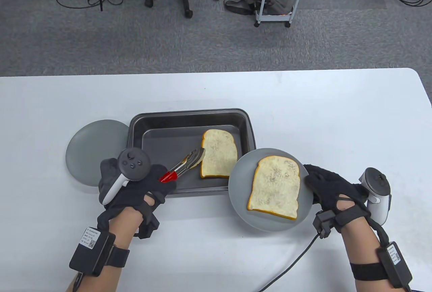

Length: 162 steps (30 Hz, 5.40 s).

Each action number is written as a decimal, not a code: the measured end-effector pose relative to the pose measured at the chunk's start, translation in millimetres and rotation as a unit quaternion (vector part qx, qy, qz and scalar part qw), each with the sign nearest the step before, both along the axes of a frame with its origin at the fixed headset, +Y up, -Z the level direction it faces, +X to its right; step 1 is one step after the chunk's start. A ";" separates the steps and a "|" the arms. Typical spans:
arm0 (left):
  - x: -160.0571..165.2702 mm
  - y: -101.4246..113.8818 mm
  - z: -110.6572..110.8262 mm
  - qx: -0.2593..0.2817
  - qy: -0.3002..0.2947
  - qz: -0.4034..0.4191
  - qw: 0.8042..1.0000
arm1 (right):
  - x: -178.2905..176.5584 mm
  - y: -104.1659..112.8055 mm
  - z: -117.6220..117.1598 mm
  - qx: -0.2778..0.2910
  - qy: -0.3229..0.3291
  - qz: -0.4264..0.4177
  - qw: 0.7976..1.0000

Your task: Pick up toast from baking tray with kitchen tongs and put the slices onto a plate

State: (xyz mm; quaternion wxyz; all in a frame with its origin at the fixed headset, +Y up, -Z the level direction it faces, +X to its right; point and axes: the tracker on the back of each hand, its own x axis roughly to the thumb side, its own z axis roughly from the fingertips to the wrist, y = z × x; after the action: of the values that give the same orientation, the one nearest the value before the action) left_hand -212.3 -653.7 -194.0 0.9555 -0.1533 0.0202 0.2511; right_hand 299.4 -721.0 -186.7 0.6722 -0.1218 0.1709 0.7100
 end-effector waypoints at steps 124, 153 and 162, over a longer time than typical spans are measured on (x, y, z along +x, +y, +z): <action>-140.6 -48.1 30.1 0.043 0.306 -0.092 0.947 | 6.0 -2.5 -1.2 -0.010 0.006 -0.011 1.000; -134.5 -74.9 -7.0 -0.009 0.273 -0.248 0.930 | 13.0 -1.0 -2.4 -0.009 -0.003 -0.010 1.000; -122.3 -41.6 9.9 0.046 0.245 -0.211 0.945 | 13.2 -0.8 -2.2 -0.006 -0.003 -0.011 1.000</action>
State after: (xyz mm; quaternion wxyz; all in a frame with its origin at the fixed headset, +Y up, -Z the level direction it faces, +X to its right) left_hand -334.7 -695.3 -184.1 0.9583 -0.0349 0.2736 0.0742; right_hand 312.5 -721.7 -188.9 0.6798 -0.1260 0.1748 0.7010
